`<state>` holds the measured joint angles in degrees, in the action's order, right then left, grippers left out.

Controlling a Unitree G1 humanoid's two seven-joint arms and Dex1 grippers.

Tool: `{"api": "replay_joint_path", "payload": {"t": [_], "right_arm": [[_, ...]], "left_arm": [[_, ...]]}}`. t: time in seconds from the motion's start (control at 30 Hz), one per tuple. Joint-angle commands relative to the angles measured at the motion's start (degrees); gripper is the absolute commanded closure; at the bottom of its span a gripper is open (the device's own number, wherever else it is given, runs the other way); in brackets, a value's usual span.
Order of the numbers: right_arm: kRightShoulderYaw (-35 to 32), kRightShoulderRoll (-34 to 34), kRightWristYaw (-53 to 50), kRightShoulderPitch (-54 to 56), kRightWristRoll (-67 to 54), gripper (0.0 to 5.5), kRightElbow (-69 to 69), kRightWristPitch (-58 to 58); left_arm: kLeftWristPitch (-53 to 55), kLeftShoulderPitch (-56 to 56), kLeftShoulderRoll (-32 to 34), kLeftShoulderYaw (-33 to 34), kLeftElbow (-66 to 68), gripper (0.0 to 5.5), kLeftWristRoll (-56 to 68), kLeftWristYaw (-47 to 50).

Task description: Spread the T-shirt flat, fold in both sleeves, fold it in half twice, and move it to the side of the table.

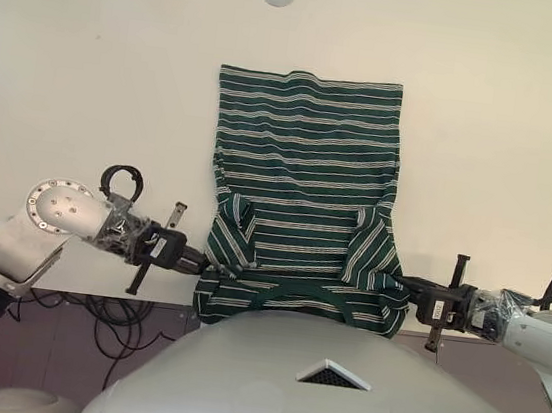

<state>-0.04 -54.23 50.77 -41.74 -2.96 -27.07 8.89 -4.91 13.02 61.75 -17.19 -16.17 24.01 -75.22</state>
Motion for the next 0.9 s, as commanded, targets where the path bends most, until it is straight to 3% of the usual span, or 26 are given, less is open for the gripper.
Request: {"api": "replay_joint_path", "payload": {"t": [0.03,0.17,0.37,0.5,0.6,0.73,0.9], "right_arm": [[-3.1,4.3,-0.5,5.7,-16.2,5.48,-3.2,-11.1],[-5.0,8.2,-3.8,14.6,-31.5,5.48,-4.1,-23.7],[-6.3,15.1,-14.6,33.3,-45.0,5.48,3.4,-40.7],[-2.7,21.0,-18.8,47.1,-43.7,5.48,15.7,-47.6],[0.3,26.6,-19.8,56.6,-38.8,5.48,32.8,-49.4],[1.5,33.2,-20.7,67.8,-31.7,4.72,58.4,-47.6],[-1.7,37.1,-21.1,75.0,-27.3,4.14,75.4,-43.5]], "left_arm": [[9.2,-6.5,-6.5,5.4,2.7,5.50,6.0,6.7],[19.4,-12.2,-12.1,8.9,7.5,5.50,9.2,13.2],[31.5,-22.1,-21.3,11.6,15.1,5.50,9.8,23.6],[34.0,-29.0,-27.7,12.3,22.8,5.50,7.0,29.6],[35.2,-35.0,-33.4,13.0,32.2,5.50,5.6,33.0],[37.0,-39.2,-36.8,15.1,41.8,4.75,4.6,35.5],[35.3,-41.6,-38.3,17.8,50.1,4.13,0.9,40.7]]}}
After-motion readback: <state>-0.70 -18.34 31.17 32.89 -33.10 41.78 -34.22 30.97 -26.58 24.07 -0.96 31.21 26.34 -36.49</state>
